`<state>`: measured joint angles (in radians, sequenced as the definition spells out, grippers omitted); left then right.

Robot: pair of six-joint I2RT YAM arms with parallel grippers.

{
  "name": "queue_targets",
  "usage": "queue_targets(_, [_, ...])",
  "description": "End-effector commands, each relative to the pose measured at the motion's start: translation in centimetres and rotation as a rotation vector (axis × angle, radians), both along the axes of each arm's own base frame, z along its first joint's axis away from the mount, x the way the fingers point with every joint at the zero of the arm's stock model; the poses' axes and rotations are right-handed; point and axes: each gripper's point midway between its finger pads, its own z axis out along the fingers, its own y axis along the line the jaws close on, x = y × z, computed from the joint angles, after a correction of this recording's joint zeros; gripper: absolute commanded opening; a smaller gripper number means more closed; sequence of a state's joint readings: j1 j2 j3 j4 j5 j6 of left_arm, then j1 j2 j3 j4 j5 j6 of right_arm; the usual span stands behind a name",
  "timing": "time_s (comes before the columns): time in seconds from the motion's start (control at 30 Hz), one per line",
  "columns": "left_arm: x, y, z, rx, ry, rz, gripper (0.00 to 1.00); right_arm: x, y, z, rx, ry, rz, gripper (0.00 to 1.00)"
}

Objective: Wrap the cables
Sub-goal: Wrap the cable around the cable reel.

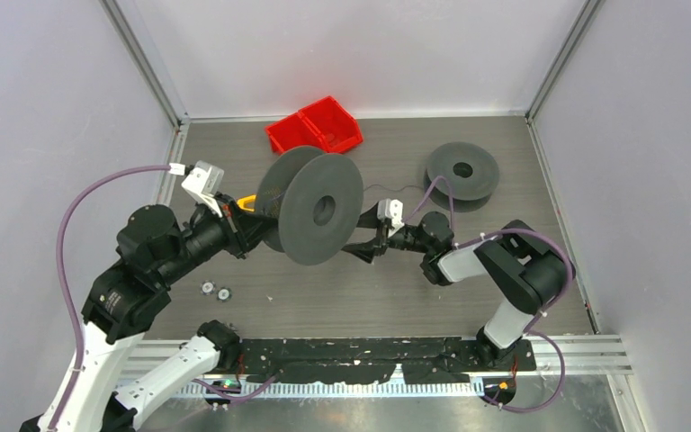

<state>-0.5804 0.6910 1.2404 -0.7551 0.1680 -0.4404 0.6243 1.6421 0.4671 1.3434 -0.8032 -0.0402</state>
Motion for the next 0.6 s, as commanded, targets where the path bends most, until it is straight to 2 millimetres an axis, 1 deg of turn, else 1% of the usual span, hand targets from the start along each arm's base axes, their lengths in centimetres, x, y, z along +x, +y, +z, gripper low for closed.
queue_targets(0.0, [-0.2, 0.2, 5.4, -0.121, -0.133, 0.012, 0.0, -0.3, 0.4, 5.5, 0.177, -0.12, 0.031, 0.65])
queue_targets(0.1, [0.5, 0.8, 4.9, -0.082, -0.126, 0.057, 0.0, -2.0, -0.5, 6.6, 0.191, -0.139, 0.046, 0.66])
queue_targets(0.17, [0.8, 1.0, 4.5, -0.063, -0.123, 0.072, 0.0, -2.4, -1.1, 7.1, 0.19, -0.167, 0.021, 0.67])
queue_targets(0.3, [1.2, 1.4, 4.0, -0.034, -0.108, 0.096, 0.0, -1.0, -2.2, 7.0, 0.146, -0.214, -0.096, 0.67])
queue_targets(0.4, [1.5, 1.7, 3.4, -0.012, -0.096, 0.118, 0.0, -0.5, -2.4, 7.4, 0.122, -0.25, -0.119, 0.67])
queue_targets(0.47, [1.4, 1.6, 3.4, -0.016, -0.097, 0.112, 0.0, 0.1, -2.2, 7.8, 0.112, -0.265, -0.131, 0.69])
queue_targets(0.57, [0.8, 1.4, 4.1, -0.048, -0.107, 0.089, 0.0, 1.2, -1.5, 8.0, 0.093, -0.277, -0.131, 0.7])
